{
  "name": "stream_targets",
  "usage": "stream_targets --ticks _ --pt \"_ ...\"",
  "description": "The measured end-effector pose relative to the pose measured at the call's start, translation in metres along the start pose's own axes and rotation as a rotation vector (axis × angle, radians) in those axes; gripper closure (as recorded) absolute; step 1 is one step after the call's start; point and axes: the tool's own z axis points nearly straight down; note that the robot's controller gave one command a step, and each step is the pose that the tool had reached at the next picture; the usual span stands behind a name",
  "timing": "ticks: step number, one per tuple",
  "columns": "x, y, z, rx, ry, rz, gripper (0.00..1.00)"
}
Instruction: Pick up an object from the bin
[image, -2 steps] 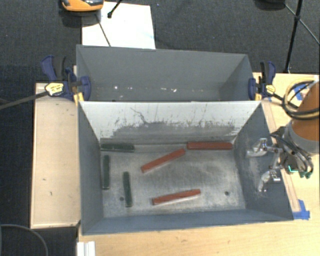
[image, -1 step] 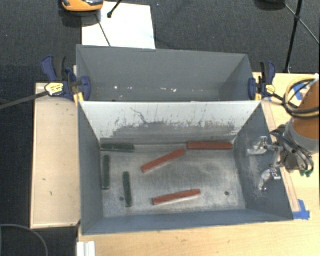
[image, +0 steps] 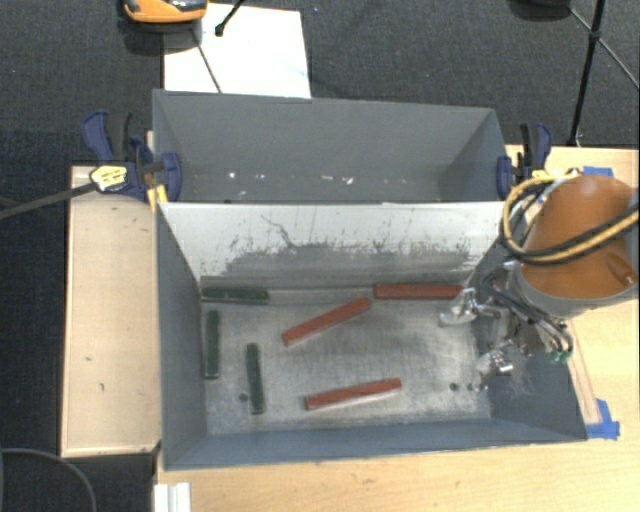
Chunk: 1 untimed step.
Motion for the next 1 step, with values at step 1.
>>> stream_targets --ticks 1 --pt "-0.0209 0.0567 -0.0037 -0.003 -0.002 -0.185 0.0"
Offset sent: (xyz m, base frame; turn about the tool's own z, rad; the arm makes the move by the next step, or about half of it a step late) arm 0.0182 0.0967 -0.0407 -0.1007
